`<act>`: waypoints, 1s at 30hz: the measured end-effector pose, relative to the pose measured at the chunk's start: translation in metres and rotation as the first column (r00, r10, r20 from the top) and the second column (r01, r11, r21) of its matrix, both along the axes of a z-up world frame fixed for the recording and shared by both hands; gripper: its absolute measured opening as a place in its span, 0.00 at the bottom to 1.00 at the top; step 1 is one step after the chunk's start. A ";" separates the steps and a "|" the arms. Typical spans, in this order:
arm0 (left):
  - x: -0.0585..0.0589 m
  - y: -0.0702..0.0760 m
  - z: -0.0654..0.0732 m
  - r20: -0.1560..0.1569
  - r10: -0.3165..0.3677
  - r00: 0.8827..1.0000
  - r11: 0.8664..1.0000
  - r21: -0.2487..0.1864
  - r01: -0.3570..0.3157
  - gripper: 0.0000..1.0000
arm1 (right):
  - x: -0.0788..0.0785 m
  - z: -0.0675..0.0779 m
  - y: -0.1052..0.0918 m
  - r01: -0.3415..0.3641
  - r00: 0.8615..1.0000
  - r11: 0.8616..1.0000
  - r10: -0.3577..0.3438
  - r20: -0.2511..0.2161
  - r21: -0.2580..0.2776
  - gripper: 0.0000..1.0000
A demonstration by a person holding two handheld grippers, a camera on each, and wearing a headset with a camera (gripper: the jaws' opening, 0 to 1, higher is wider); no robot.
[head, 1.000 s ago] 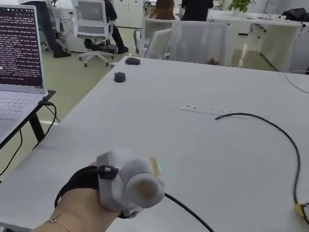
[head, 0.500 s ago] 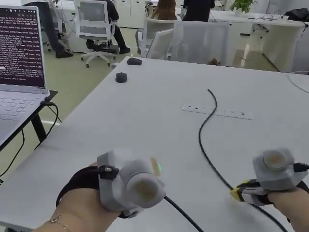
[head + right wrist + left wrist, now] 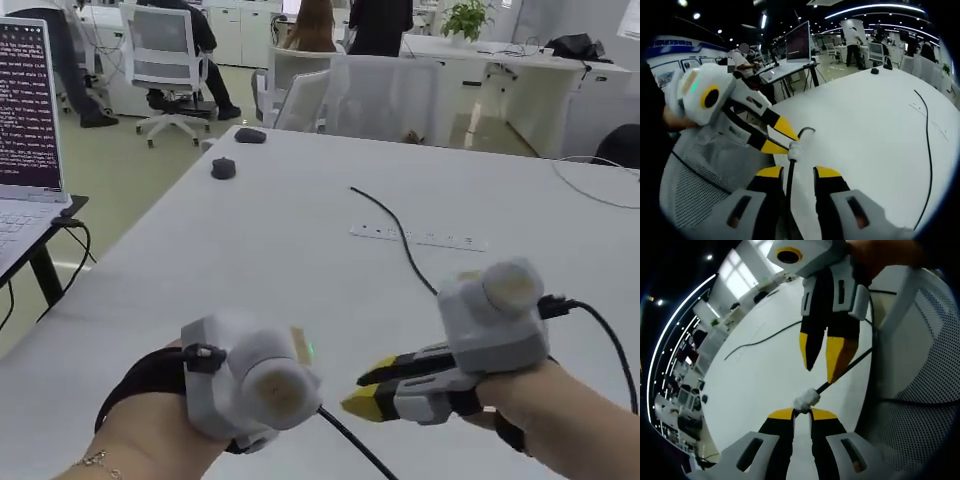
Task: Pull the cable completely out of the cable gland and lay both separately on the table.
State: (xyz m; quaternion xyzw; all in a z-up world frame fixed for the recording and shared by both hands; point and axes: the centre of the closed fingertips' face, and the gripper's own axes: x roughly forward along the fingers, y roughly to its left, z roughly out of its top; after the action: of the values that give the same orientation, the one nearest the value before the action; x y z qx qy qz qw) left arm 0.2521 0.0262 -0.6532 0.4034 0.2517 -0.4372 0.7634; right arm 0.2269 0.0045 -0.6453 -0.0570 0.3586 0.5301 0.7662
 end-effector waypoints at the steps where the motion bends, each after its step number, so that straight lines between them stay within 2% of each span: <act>1: -0.001 0.000 0.000 -0.002 -0.004 1.000 1.000 -0.001 0.004 0.12 | 0.000 -0.006 0.005 0.007 1.000 1.000 -0.007 -0.001 -0.013 0.25; 4: -0.003 -0.001 -0.001 -0.007 -0.016 1.000 1.000 0.003 0.016 0.12 | -0.001 -0.015 0.010 0.018 1.000 0.999 -0.019 -0.025 -0.028 0.22; 7: -0.006 -0.004 -0.002 -0.012 -0.030 0.999 1.000 -0.001 0.030 0.12 | -0.004 -0.020 0.016 0.016 0.998 1.000 -0.016 -0.066 -0.001 0.13; 9: -0.008 -0.005 -0.003 -0.013 -0.048 0.999 0.999 0.011 0.048 0.12 | -0.002 -0.023 0.012 0.005 0.999 1.000 -0.006 -0.037 -0.017 0.06; 11: -0.012 -0.008 -0.003 -0.015 -0.080 0.997 0.997 0.003 0.080 0.13 | -0.005 -0.024 0.006 0.003 0.998 1.000 -0.003 -0.059 -0.004 0.04; 14: -0.016 -0.015 -0.001 0.015 -0.129 0.992 0.992 0.020 0.128 0.16 | -0.009 -0.020 0.002 -0.036 0.999 0.999 0.036 -0.028 0.014 0.03; 16: -0.019 -0.023 0.001 0.048 -0.171 0.984 0.985 0.020 0.170 0.25 | -0.010 -0.018 -0.001 -0.054 0.998 0.998 0.054 -0.017 0.022 0.03; 18: -0.020 -0.024 0.001 0.053 -0.180 0.982 0.983 0.030 0.178 0.28 | -0.014 -0.017 -0.001 -0.081 0.997 0.996 0.082 -0.008 0.027 0.03; 21: -0.023 -0.027 0.000 0.046 -0.209 0.977 0.978 0.021 0.208 0.27 | -0.020 -0.014 -0.001 -0.126 0.992 0.991 0.126 0.005 0.039 0.03; 22: -0.025 -0.028 0.000 0.044 -0.218 0.975 0.976 0.022 0.217 0.26 | -0.022 -0.010 0.001 -0.135 0.991 0.989 0.134 0.007 0.059 0.03; 25: -0.028 -0.029 -0.001 0.053 -0.248 0.967 0.968 0.049 0.245 0.17 | -0.023 -0.008 0.001 -0.146 0.989 0.986 0.146 0.006 0.073 0.03; 27: -0.028 -0.029 -0.002 0.044 -0.243 0.969 0.969 0.043 0.241 0.17 | -0.023 -0.009 0.000 -0.141 0.990 0.988 0.141 0.004 0.070 0.03; 29: -0.022 -0.021 -0.003 0.066 -0.224 0.972 0.972 0.091 0.218 0.17 | -0.022 -0.010 -0.003 -0.130 0.991 0.990 0.130 0.005 0.058 0.03; 30: -0.021 -0.020 -0.003 0.062 -0.215 0.975 0.974 0.087 0.209 0.17 | -0.020 -0.011 -0.005 -0.122 0.992 0.991 0.122 0.010 0.051 0.03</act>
State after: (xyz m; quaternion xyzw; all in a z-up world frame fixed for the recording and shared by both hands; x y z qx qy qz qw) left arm 0.2310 0.0062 -0.6564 0.4736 0.1973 -0.4911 0.7040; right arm 0.2069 -0.0004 -0.6559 -0.0608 0.3381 0.5849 0.7347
